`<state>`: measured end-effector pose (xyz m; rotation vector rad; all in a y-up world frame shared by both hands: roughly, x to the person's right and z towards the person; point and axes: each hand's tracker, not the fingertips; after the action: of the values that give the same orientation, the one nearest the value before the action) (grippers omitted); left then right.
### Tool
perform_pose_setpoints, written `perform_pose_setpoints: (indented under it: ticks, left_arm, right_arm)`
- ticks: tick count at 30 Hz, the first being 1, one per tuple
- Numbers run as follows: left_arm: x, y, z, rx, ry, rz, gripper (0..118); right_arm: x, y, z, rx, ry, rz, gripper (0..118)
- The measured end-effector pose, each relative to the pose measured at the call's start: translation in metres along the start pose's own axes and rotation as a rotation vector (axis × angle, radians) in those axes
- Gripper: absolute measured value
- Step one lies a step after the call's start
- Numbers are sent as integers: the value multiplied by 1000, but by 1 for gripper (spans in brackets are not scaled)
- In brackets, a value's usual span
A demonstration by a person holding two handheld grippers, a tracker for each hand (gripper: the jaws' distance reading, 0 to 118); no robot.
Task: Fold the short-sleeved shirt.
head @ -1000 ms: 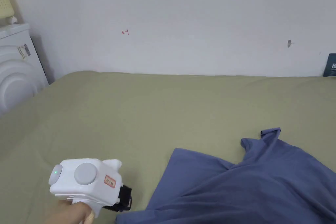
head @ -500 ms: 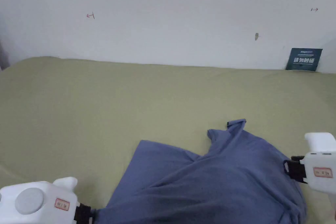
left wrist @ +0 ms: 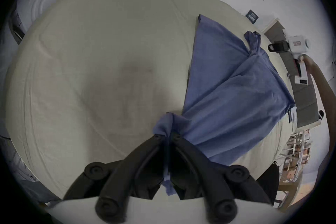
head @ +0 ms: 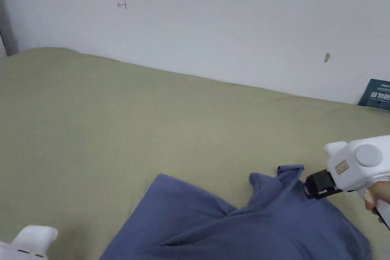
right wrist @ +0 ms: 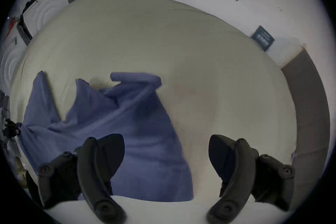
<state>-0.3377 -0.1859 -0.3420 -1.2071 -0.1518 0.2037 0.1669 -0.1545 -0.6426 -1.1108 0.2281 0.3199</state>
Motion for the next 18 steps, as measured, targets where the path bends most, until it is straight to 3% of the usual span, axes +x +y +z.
perform_pose_setpoints:
  ticks: [3, 5, 7, 8, 9, 10, 11, 14, 18]
  left_arm:
    - [3, 2, -2, -5, 4, -4, 5]
    - [2, 3, -5, -6, 6, -10, 5]
    - [-1, 1, -4, 7, -6, -11, 5]
    - [-3, 0, -4, 17, -16, -4, 5]
    - [-6, 0, -4, 19, -27, 9, 5]
    - [-9, 0, -3, 26, -43, 31, 5]
    - [-11, -1, -2, 32, -51, 48, 5]
    - [-19, -1, -1, 46, -65, 70, 5]
    - [-19, 10, 21, 133, -82, 86, 5]
  right_arm:
    - [-2, 2, -26, -71, 13, 1, 97]
    - [-3, -2, -38, -127, 13, -11, 86]
    - [-3, -7, -38, -130, 95, -91, 57]
    - [-3, -8, -34, -103, 51, -121, 52]
    - [-2, -8, -30, -107, 74, -146, 37]
    - [2, -7, -27, -117, 131, -175, 2]
    - [-1, -9, -20, -111, 141, -192, 2]
    - [-9, -10, 12, -8, 64, -134, 2]
    - [-5, -15, 65, 70, 99, -204, 2]
